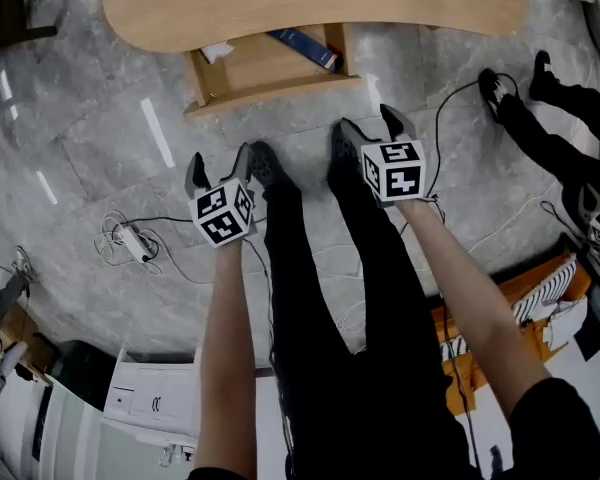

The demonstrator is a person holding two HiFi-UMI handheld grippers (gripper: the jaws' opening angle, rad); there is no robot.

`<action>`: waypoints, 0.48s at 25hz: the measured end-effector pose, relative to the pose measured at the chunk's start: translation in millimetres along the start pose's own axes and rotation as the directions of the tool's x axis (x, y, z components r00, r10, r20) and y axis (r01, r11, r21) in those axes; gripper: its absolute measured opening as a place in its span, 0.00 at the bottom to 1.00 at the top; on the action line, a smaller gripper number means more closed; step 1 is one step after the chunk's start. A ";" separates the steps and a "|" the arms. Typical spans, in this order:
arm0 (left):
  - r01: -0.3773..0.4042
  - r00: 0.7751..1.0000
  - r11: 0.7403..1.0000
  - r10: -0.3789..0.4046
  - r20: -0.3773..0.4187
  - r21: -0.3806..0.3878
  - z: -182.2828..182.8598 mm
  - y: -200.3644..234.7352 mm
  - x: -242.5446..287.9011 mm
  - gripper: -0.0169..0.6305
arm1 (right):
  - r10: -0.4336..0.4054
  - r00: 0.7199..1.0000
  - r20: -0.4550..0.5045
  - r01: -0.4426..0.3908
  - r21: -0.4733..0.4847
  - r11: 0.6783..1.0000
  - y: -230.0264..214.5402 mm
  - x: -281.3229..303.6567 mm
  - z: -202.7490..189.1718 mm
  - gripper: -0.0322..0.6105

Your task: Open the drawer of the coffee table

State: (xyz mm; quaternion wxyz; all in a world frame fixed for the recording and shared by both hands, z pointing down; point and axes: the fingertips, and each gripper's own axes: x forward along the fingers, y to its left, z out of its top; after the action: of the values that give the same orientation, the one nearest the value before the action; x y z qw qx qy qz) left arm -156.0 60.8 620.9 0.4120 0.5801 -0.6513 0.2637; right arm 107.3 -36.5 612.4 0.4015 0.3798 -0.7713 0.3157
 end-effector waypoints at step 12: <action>0.020 0.989 0.999 -0.026 0.144 0.041 89.4 -56.1 -142.8 0.71 | 0.025 0.995 0.100 -0.026 0.004 1.000 58.4 -130.1 72.2 0.50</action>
State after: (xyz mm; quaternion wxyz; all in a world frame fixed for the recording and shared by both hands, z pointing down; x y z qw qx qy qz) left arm -123.9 53.7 446.4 0.3551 0.6132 -0.6673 0.2293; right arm 81.5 -20.5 455.5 0.3574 0.3863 -0.7944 0.3032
